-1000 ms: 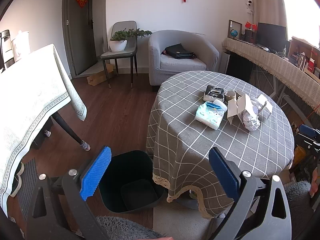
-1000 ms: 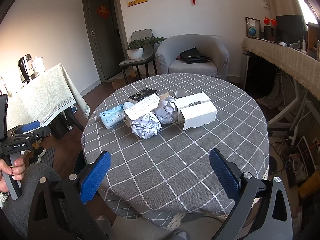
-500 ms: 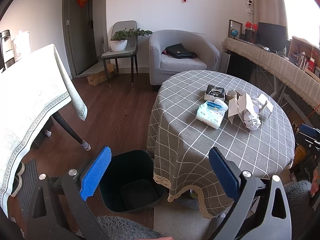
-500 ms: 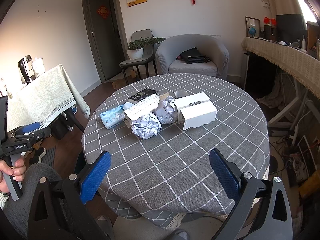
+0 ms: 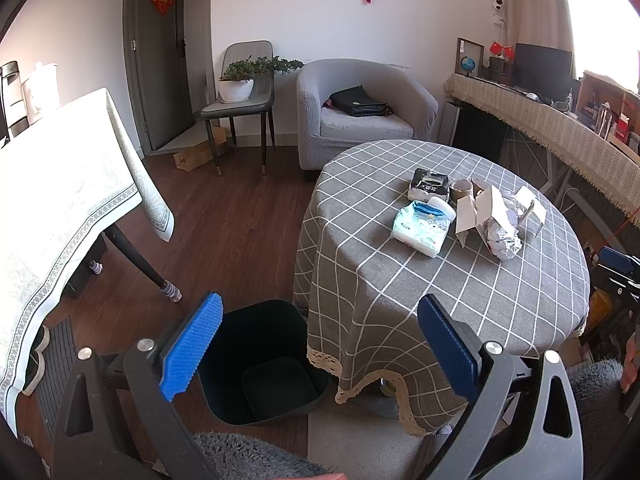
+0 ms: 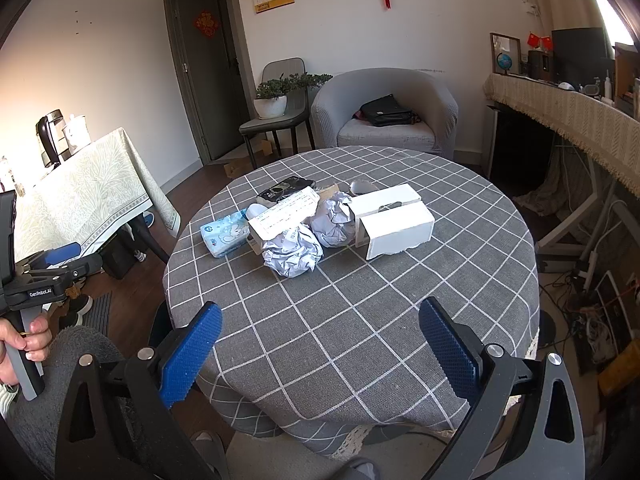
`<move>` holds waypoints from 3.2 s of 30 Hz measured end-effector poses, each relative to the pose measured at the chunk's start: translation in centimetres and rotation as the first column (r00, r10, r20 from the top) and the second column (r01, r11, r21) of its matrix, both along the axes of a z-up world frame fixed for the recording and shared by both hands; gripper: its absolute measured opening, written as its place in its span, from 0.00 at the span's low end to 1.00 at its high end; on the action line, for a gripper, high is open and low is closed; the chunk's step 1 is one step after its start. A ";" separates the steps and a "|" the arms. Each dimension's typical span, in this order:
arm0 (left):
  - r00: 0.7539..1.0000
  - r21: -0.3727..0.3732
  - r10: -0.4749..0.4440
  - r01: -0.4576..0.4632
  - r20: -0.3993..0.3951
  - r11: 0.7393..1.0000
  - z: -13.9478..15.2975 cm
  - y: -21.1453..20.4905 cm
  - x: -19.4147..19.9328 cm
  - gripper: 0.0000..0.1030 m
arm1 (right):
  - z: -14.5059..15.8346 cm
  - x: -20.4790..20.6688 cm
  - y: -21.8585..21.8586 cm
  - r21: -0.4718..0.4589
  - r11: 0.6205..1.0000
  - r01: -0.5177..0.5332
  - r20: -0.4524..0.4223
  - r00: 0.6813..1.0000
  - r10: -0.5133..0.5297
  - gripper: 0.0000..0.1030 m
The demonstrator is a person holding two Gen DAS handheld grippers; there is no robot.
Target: Collect trash
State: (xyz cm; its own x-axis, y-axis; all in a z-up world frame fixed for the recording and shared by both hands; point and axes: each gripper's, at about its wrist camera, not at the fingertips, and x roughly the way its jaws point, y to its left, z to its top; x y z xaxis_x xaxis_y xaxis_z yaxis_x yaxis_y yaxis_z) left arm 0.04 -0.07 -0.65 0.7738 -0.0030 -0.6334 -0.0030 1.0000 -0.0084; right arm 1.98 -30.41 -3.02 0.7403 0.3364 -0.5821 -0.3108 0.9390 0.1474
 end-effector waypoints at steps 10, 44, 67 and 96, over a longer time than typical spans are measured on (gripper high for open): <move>1.000 -0.001 0.001 -0.001 -0.001 1.000 0.0 0.0 0.0 0.97 | 0.0 0.0 0.0 0.001 1.000 0.000 -0.001 1.000 0.000 0.97; 0.976 -0.048 -0.215 0.216 0.020 0.975 0.6 -1.9 3.2 0.96 | 4.2 0.4 -0.5 -0.072 0.997 -0.017 0.014 1.000 0.018 0.97; 0.879 0.014 -0.467 0.471 -0.097 0.882 -6.0 -7.3 14.2 0.91 | 1.3 11.3 -1.3 -0.145 0.971 -0.189 -0.104 0.979 0.175 0.97; 0.861 -0.071 -0.500 0.496 -0.087 0.866 -4.2 -7.2 14.0 0.53 | -2.8 16.1 -1.3 -0.185 0.959 -0.215 -0.139 0.972 0.191 0.86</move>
